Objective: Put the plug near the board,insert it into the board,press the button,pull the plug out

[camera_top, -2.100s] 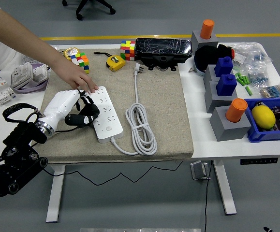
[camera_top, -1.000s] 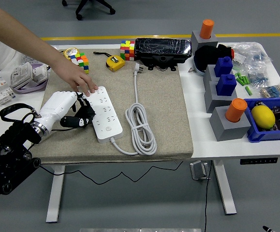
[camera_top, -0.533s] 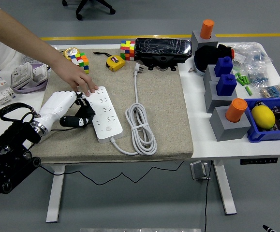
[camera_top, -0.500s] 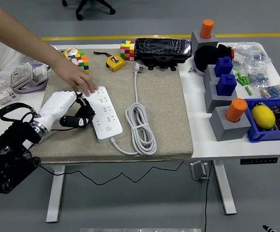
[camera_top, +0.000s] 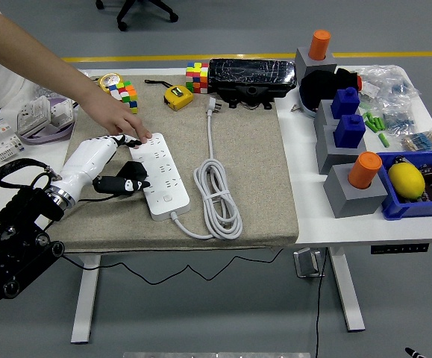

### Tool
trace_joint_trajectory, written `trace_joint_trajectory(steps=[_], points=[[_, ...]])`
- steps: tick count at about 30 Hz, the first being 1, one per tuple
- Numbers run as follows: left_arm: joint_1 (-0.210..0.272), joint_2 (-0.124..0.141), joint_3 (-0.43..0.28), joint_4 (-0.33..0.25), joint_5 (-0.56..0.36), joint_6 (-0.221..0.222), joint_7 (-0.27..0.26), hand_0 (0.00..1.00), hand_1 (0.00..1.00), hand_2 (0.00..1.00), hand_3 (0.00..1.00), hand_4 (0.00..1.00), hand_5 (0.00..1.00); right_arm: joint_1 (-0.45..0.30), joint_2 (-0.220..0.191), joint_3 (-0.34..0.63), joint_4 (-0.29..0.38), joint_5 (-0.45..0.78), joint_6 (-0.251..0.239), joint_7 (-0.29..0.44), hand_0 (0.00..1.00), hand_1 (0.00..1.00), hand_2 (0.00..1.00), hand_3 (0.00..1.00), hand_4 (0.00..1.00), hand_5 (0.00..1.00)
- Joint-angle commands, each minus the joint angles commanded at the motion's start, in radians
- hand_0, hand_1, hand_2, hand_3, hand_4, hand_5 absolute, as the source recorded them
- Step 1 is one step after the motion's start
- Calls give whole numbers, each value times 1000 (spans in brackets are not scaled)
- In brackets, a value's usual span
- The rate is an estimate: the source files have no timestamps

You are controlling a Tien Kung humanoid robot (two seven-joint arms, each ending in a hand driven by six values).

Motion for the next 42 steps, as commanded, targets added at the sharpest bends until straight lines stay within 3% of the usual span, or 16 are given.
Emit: trace_joint_trajectory(steps=[5,6,10,12,16,22,42], points=[[71,-1,-46,-107,3,85,33,711,761,760,782,998,540,1,0,2,0,-2,0,0,651,647,648,567,992,559],[90,-2,-50,-134,12,96,50,720,765,745,759,940,549,1,-1,1,0,-3,-1,0,651,647,649,568,993,559],[161,-10,-59,-206,70,111,139,720,765,745,759,940,549,0,0,0,-1,-4,-1,0,651,647,649,568,993,559],[189,-13,-58,-224,97,122,176,730,769,755,752,881,580,0,0,-1,-1,-4,-1,0,651,647,649,568,993,559],[228,-14,-53,-246,124,126,225,730,769,755,752,881,580,-1,0,-3,-1,-5,-1,0,651,647,649,568,993,559],[238,-8,-43,-252,125,114,262,735,774,758,755,863,583,0,-2,-6,-1,-4,-1,1,651,647,649,569,993,559],[190,-17,8,-231,99,77,276,734,765,750,752,836,585,0,-4,-7,2,-5,-1,1,651,647,648,568,993,559]])
